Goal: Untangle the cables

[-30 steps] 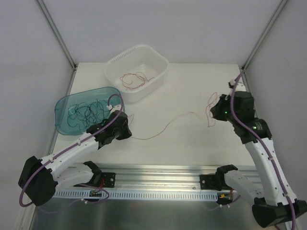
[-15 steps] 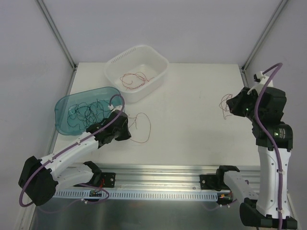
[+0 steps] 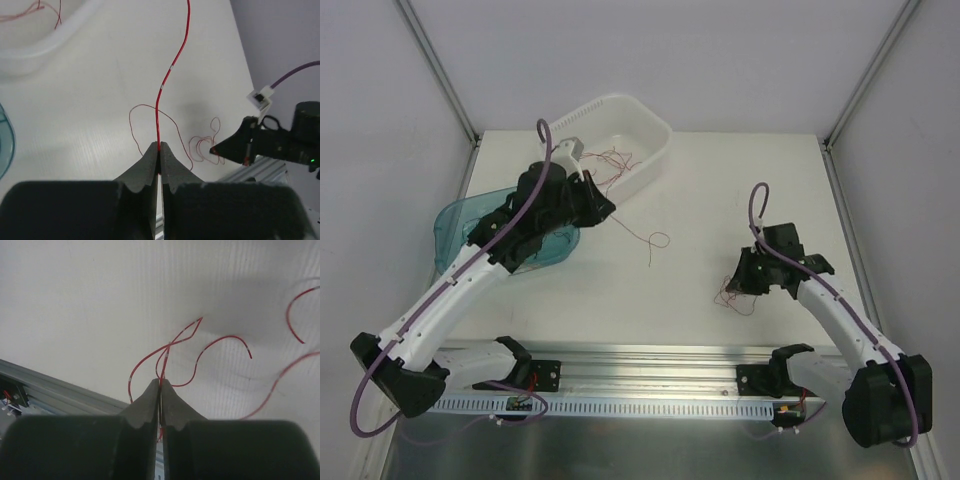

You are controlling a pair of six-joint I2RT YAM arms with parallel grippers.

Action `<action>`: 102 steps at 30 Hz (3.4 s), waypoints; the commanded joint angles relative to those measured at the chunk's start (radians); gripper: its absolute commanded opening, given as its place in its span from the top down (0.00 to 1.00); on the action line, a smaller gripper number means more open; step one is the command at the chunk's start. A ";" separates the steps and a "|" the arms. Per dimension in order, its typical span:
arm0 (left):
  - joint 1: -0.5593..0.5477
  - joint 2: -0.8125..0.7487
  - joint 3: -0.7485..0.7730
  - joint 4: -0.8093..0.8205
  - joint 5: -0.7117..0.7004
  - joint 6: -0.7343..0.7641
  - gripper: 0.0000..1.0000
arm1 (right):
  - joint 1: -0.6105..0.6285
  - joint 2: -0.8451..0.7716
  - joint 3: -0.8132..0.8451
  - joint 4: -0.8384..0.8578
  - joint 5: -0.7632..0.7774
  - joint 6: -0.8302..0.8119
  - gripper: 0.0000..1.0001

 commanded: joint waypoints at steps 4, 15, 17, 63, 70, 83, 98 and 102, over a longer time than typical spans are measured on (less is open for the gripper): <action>0.114 0.176 0.285 0.014 -0.014 0.121 1.00 | 0.119 0.071 -0.032 0.176 0.040 0.098 0.88; 0.311 0.622 0.624 0.070 -0.061 0.106 1.00 | 0.261 0.126 0.005 0.208 0.094 0.115 0.85; 0.335 0.659 0.663 0.099 -0.054 0.090 1.00 | 0.276 0.129 0.005 0.204 0.097 0.112 0.85; 0.267 0.589 0.514 0.418 0.407 -0.115 1.00 | 0.321 0.132 -0.017 0.181 0.127 0.109 0.87; 0.204 0.604 0.529 0.426 0.502 -0.152 1.00 | 0.325 0.135 -0.015 0.184 0.126 0.114 0.87; 0.207 0.502 0.634 0.425 0.151 0.138 1.00 | 0.330 0.121 -0.018 0.172 0.132 0.109 0.87; 0.286 0.541 0.756 0.431 -0.024 0.328 1.00 | 0.331 0.123 -0.015 0.172 0.131 0.106 0.88; 0.288 0.610 0.707 0.466 -0.110 0.482 1.00 | 0.333 0.121 -0.018 0.179 0.126 0.100 0.88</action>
